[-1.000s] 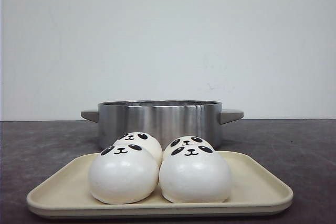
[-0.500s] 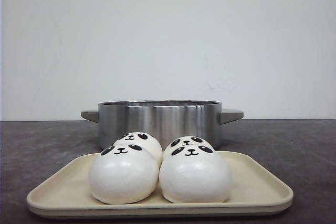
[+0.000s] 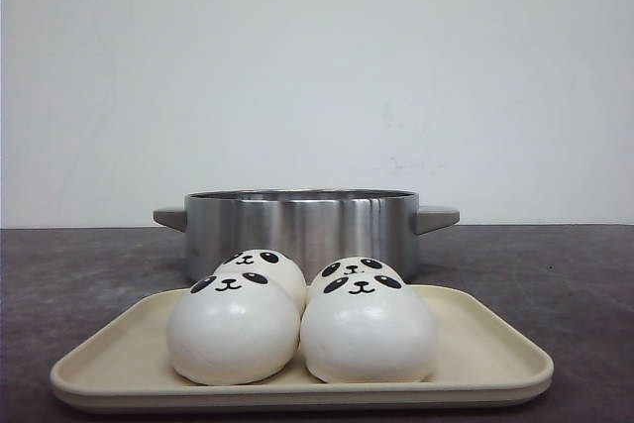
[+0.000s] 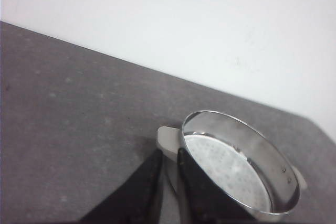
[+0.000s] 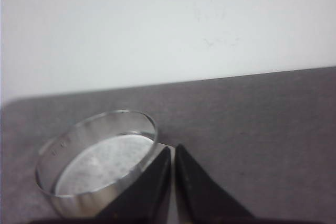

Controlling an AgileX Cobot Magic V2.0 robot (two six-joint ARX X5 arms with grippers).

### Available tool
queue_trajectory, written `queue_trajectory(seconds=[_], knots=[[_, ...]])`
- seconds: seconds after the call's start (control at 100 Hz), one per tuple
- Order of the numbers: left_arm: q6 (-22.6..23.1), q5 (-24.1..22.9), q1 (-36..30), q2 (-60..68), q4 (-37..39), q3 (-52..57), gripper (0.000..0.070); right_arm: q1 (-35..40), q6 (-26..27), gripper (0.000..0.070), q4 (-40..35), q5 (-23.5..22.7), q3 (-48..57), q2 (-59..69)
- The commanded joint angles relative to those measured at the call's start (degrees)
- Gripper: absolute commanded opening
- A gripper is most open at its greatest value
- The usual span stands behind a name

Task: Steam buns
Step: 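Reach the right gripper to the back panda bun and grasp it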

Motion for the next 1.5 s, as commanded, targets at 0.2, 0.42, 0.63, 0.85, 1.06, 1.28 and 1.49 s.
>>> queue_trajectory(seconds=[0.2,0.42,0.63,0.85,1.06,1.28,1.49], knots=[[5.86,9.57,0.02,14.16,-4.85,18.82,0.0083,0.09,-5.84,0.0007,-3.1,-6.86,14.23,9.09],[4.39,10.8,-0.59,14.99,-5.9,20.09,0.0519,0.09,-1.97,0.0608,-0.28,-15.54,14.32,9.42],[4.42,10.95,-2.51,14.97,-7.91,20.09,0.0516,0.2,-1.03,0.0636,1.51,-14.49,15.15,13.49],[4.39,9.97,-4.52,15.12,-9.38,20.04,0.0516,7.28,-0.74,0.0635,-4.31,-6.93,22.88,25.81],[4.37,9.46,-6.4,15.1,-10.97,20.04,0.0515,21.49,-0.02,0.0634,-16.79,3.74,30.97,41.33],[4.24,9.46,-9.42,15.02,-12.26,20.04,0.0515,31.56,11.37,0.0634,-17.84,3.89,31.43,55.82],[3.91,9.46,-12.39,14.99,-15.45,20.04,0.0515,35.04,15.43,0.0618,-18.56,1.44,31.43,67.54]])
